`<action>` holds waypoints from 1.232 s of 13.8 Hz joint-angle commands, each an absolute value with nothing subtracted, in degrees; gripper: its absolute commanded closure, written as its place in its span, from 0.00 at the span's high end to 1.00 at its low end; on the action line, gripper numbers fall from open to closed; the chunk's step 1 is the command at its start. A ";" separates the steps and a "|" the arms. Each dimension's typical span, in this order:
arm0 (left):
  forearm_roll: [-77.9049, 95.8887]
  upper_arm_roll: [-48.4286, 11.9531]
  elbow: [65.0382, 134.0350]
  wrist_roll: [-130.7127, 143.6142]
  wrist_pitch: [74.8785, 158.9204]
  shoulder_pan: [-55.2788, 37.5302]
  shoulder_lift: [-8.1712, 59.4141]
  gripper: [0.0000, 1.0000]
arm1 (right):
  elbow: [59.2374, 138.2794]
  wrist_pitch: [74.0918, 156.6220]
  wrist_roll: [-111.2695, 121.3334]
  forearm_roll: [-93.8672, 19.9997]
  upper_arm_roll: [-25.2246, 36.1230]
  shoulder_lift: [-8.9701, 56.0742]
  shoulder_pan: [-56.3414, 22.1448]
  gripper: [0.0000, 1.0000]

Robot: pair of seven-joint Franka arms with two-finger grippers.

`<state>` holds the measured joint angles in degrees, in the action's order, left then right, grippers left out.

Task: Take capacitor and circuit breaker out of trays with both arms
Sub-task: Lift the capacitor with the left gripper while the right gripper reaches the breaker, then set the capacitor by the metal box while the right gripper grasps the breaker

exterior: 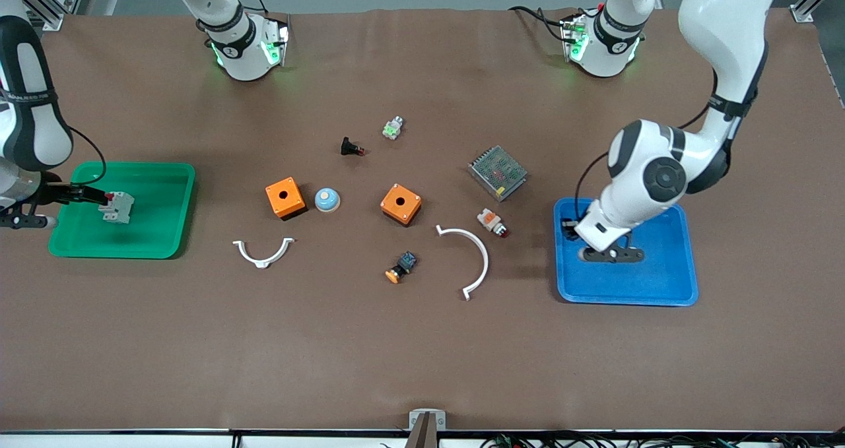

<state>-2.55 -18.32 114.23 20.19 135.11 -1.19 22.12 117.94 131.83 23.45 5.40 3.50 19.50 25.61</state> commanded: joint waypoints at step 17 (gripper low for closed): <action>-12.72 -20.21 102.13 62.40 134.21 -24.35 39.28 0.55 | 121.90 138.34 31.38 -0.18 2.46 22.06 27.42 0.29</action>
